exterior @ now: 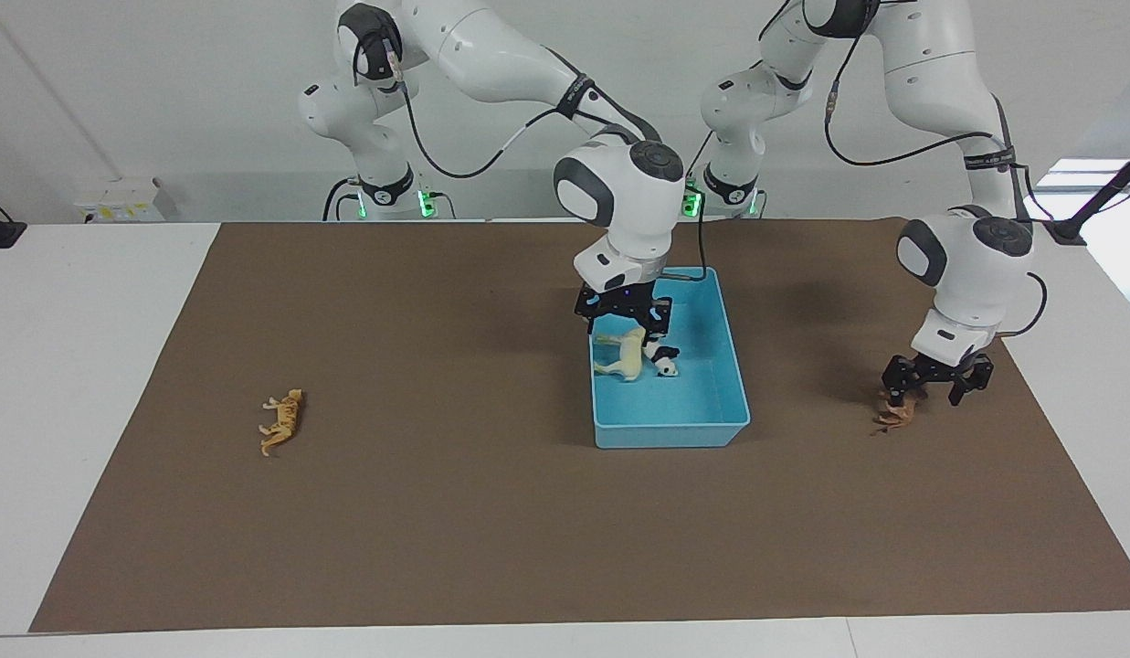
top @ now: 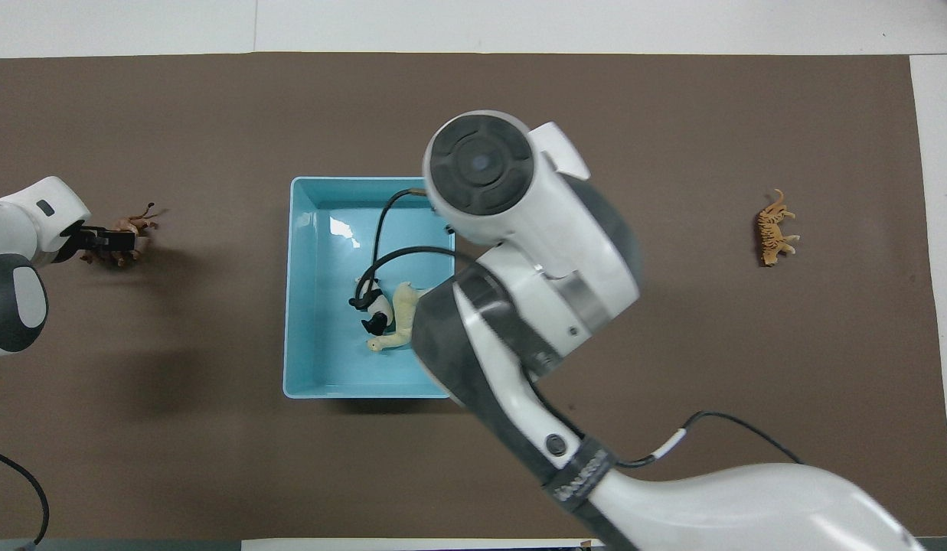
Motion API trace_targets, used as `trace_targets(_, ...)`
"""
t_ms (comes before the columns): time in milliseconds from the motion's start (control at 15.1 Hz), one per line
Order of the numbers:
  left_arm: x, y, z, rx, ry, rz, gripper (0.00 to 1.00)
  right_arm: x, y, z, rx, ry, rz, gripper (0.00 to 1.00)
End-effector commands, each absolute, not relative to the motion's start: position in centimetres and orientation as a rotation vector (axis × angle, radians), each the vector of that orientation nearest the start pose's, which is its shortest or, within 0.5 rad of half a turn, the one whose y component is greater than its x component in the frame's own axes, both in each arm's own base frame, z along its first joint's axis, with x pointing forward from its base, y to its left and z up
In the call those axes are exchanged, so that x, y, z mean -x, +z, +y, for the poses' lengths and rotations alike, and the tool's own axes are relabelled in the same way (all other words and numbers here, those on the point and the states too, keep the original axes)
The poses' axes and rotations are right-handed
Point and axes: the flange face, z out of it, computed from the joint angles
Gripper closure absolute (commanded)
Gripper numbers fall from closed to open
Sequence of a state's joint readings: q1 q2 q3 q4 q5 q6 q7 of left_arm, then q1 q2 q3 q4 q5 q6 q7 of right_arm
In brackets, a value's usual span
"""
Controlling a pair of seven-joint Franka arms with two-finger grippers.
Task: Put all toys into storage box
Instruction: 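Release the llama in the box and move the right gripper to the lion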
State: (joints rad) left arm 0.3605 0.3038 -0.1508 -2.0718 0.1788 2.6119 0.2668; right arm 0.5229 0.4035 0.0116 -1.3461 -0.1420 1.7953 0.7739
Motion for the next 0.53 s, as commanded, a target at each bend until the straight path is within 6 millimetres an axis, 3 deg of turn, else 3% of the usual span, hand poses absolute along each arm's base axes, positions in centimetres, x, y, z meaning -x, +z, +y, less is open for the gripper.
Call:
trace_targets(0,-59.0,30.5,13.1,2.976,-0.330,0.282,0.00,-61.4,52.4,25.2,3.242,-0.113,0.175,0.00)
trace_targets(198,-58.7,29.8,12.8,2.984,-0.312,0.282,0.00,-63.0,52.4,17.3,3.258,-0.069,0.151,0.00)
trace_targets(264,-58.6,29.8,12.8,2.984,-0.314,0.282,0.00,-63.6,51.6,14.7,3.260,-0.057,0.167,0.00)
trace_targets(396,-58.5,29.6,12.8,2.986,-0.307,0.281,0.00,-63.4,49.5,6.8,3.267,0.013,0.184,0.00)
trace_targets(462,-58.3,29.4,12.9,2.988,-0.301,0.279,0.01,-63.0,48.2,4.0,3.269,0.028,0.125,0.00)
